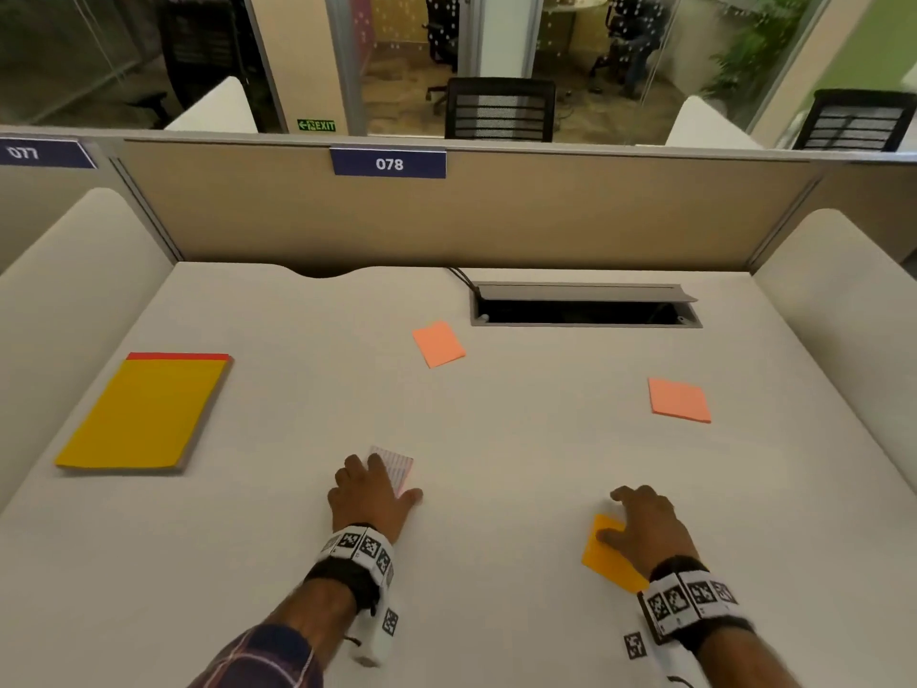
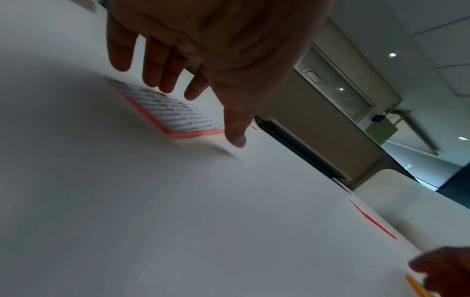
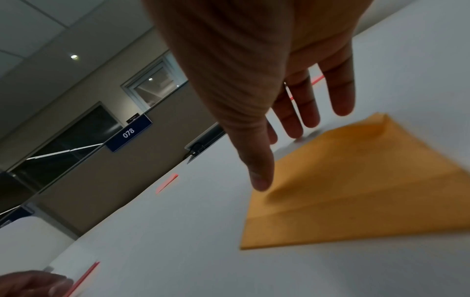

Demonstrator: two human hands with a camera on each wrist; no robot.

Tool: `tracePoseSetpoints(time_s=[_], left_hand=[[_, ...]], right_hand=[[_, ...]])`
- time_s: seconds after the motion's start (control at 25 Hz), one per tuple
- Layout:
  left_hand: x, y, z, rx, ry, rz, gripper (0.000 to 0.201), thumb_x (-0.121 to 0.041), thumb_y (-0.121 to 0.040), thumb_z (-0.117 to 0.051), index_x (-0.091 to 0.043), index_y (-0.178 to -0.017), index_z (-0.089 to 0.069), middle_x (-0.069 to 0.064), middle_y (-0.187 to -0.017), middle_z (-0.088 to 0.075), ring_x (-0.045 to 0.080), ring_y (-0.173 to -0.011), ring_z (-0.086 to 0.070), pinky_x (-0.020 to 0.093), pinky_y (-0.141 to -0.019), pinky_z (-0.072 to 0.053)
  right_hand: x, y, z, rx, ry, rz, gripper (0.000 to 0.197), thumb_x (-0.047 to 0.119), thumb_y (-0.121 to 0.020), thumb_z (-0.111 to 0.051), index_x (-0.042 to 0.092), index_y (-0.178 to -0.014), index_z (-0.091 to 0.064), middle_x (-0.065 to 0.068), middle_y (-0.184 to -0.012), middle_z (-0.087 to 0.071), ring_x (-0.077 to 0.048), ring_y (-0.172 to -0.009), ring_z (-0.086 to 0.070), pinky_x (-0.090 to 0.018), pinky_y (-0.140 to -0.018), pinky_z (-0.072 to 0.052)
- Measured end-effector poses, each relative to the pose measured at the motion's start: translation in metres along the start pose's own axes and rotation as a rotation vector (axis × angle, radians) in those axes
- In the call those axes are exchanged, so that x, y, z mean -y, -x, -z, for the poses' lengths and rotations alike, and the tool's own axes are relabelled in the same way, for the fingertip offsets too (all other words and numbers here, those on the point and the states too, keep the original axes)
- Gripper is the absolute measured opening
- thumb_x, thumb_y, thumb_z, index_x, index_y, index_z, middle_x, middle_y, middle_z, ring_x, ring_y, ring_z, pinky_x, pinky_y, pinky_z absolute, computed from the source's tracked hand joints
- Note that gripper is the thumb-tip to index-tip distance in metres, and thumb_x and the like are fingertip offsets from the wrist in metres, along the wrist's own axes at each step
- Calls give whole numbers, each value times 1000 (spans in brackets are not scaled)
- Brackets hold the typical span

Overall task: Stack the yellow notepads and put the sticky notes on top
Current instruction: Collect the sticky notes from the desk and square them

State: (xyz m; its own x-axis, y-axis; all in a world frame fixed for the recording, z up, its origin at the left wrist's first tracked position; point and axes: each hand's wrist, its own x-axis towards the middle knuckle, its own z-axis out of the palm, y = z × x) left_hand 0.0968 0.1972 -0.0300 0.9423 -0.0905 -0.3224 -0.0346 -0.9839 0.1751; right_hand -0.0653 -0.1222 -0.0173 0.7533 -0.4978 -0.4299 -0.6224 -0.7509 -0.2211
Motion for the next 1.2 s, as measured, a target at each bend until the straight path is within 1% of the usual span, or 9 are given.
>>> tracePoseSetpoints(time_s=[0.12,0.24,0.44,0.56,0.72,0.88,1.0,1.08,1.2], left_hand=[[-10,8,-5,-27,-27,106,72,-61,-80,-54,-12,-130,-41,14,-129,-44,32,-120,-43,45,-93,-43],[-16,7,-4,-23,1,177,73,-58,-75,-64,-11,-127,-44,14,-128,-45,33,-121,-43,46,-94,-43],[-21,6,5,-31,98,253,74,-54,-68,-73,-10,-121,-46,16,-123,-44,35,-118,-45,48,-93,-44],[-16,9,6,-26,21,134,62,-52,-80,-60,-10,-123,-47,15,-122,-48,34,-116,-48,45,-91,-47],[-11,12,23,-2,-19,41,37,-32,-93,-36,-13,-120,-50,12,-124,-55,33,-114,-55,42,-94,-46],[9,0,38,17,442,35,24,-27,-90,-43,-11,-105,-55,18,-111,-67,37,-100,-64,42,-85,-51],[14,5,44,205,1053,74,9,-19,-89,-53,-19,-92,-62,22,-107,-68,34,-86,-68,51,-77,-59],[9,13,46,370,1255,84,18,-9,-90,-54,-17,-103,-64,24,-111,-68,36,-88,-68,51,-77,-58],[0,23,49,518,1336,20,27,-11,-93,-50,-15,-118,-61,20,-113,-70,39,-101,-68,54,-84,-57]], right_hand=[[-17,5,4,34,145,12,67,49,-70,-69,26,-128,-44,-4,-127,-48,-26,-120,-45,-41,-93,-46],[-25,10,2,34,163,34,67,49,-67,-71,26,-124,-44,-3,-123,-51,-26,-116,-47,-40,-89,-46],[-31,2,5,108,15,-22,43,43,-69,-72,24,-95,-43,-4,-111,-58,-25,-102,-56,-40,-87,-48],[-30,1,5,107,-80,-25,20,27,-81,-62,23,-79,-42,-5,-97,-58,-21,-86,-53,-34,-78,-48],[-12,8,1,97,-186,-25,30,16,-81,-60,26,-64,-37,-2,-85,-54,-23,-83,-54,-32,-71,-43],[37,12,9,105,-547,46,26,11,-78,-69,21,-66,-49,-2,-74,-55,-24,-74,-54,-32,-67,-46],[91,18,9,241,-1022,5,19,6,-82,-68,14,-70,-55,-10,-76,-60,-29,-76,-60,-39,-67,-53],[128,22,6,332,-1203,-27,18,5,-84,-66,12,-72,-54,-13,-78,-62,-31,-77,-61,-42,-69,-55],[171,28,-4,304,-1187,-54,18,8,-84,-67,12,-73,-54,-13,-81,-64,-32,-79,-64,-47,-73,-57]])
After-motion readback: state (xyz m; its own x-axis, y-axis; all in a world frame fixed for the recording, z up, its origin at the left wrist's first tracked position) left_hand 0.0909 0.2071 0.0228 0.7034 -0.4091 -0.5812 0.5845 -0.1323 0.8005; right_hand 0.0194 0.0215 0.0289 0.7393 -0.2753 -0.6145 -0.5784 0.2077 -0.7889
